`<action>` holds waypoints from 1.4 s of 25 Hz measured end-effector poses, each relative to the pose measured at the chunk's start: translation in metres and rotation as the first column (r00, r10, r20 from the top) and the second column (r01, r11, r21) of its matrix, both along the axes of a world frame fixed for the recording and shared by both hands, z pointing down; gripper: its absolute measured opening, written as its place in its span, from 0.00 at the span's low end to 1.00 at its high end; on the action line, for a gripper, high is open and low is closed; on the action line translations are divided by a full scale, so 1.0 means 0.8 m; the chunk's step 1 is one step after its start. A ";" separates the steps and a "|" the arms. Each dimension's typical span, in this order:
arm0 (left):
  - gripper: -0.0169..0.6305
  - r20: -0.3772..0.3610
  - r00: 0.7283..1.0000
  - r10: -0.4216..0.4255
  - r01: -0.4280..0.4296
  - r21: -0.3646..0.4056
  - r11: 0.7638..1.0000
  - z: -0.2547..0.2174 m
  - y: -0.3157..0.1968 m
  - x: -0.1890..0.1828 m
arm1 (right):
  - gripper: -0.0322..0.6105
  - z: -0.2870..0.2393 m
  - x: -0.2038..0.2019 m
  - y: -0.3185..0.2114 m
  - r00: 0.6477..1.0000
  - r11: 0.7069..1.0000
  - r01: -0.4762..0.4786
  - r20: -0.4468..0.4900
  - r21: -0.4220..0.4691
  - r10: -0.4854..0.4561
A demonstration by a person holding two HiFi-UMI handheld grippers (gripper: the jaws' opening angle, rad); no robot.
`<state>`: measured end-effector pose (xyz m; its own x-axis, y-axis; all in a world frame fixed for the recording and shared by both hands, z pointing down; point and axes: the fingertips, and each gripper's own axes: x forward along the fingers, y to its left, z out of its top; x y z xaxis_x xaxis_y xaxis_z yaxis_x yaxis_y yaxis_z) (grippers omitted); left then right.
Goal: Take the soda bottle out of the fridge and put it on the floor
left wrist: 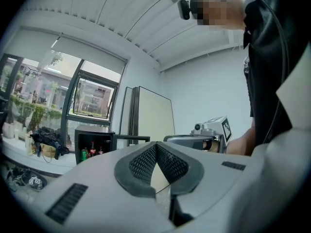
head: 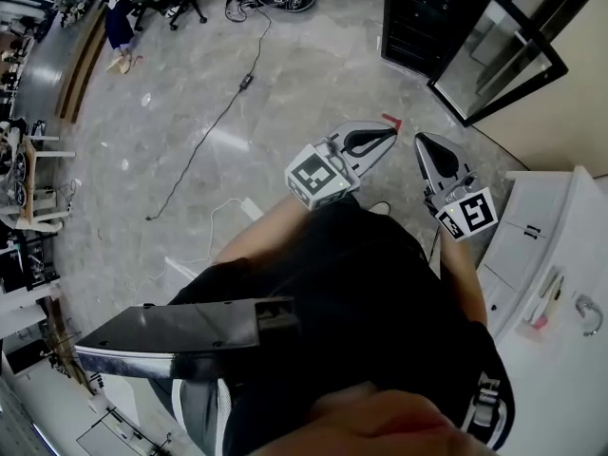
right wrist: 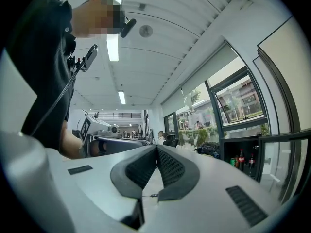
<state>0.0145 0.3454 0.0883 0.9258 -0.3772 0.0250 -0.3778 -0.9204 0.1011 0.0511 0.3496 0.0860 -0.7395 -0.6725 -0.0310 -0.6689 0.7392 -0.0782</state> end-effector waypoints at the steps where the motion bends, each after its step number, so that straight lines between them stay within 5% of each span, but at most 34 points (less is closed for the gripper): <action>1: 0.03 -0.001 1.000 -0.008 0.008 -0.004 1.000 0.001 -0.006 0.000 | 0.07 0.001 0.001 -0.005 1.000 1.000 -0.001 0.004 -0.002 0.001; 9: 0.03 0.001 0.999 -0.045 0.045 0.002 0.999 0.006 -0.098 -0.017 | 0.07 0.018 -0.008 -0.087 1.000 1.000 -0.020 -0.003 -0.020 0.020; 24: 0.03 -0.013 0.998 0.059 -0.058 0.012 0.998 0.009 -0.328 -0.072 | 0.07 0.027 -0.064 -0.315 0.990 0.990 -0.127 -0.063 -0.061 0.123; 35: 0.03 -0.017 0.998 0.062 -0.062 -0.021 0.998 0.026 -0.429 -0.062 | 0.07 0.043 -0.037 -0.419 0.980 0.979 -0.193 -0.070 -0.069 0.188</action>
<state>-0.0353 0.0022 0.1094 0.9477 -0.3186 0.0174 -0.3182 -0.9395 0.1267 0.0214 0.0141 0.1203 -0.5962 -0.8000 0.0677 -0.8024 0.5910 -0.0822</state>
